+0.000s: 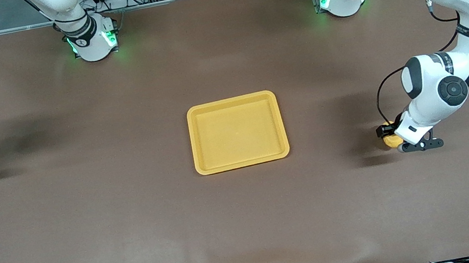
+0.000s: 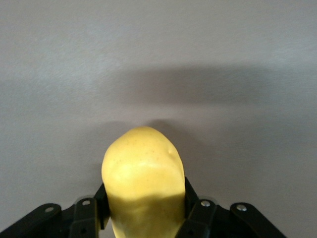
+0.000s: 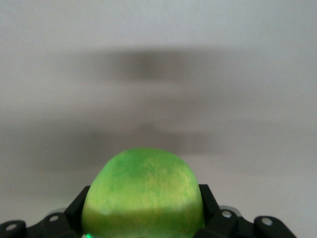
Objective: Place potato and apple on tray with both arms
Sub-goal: 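Carry the potato with the left gripper onto the yellow tray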
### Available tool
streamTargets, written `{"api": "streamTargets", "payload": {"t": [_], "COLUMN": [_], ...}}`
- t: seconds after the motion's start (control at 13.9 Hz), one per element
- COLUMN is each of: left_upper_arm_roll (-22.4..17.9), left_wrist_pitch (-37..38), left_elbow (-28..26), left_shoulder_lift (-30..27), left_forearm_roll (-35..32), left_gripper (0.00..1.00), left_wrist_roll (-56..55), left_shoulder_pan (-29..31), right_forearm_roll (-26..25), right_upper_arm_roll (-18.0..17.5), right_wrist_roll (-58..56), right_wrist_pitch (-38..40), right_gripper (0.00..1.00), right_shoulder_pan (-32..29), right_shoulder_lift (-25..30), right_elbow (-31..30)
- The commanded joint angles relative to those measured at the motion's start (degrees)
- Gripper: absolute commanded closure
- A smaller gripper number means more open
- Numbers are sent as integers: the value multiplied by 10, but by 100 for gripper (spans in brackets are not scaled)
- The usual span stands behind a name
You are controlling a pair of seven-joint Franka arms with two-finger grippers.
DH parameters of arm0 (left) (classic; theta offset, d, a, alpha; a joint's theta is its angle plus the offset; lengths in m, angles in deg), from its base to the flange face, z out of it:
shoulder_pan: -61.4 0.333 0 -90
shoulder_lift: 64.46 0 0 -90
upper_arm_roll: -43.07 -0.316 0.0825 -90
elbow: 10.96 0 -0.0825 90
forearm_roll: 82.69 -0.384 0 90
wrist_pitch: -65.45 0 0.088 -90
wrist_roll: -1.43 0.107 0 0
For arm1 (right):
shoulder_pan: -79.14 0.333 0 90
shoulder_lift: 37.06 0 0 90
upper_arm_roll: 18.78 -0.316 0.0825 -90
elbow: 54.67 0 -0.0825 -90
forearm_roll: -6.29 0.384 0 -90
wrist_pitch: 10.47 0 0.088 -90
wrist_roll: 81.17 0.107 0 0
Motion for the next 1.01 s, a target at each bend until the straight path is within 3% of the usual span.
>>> {"api": "streamTargets", "payload": {"t": [0.0,0.43,0.93], "left_upper_arm_roll": [-3,8,11], "left_wrist_pitch": [51,126,188], "left_elbow": [-2,1,48], "left_shoulder_lift": [-54,-113,-97], "left_forearm_roll": [-13,-13,-13], "left_gripper": [62,62,62], "left_wrist_roll": [-24,-133,-293], "left_shoulder_pan": [-13,-62,-177], "right_forearm_roll": [25,42,66], "right_upper_arm_roll": [1,1,1], "right_wrist_roll": [-5,-3,39], "right_wrist_pitch": [63,82,99], "right_gripper": [100,100,100], "right_shoulder_pan": [31,66,127], "right_shoulder_lift": [4,0,1], "right_elbow": [55,87,126]}}
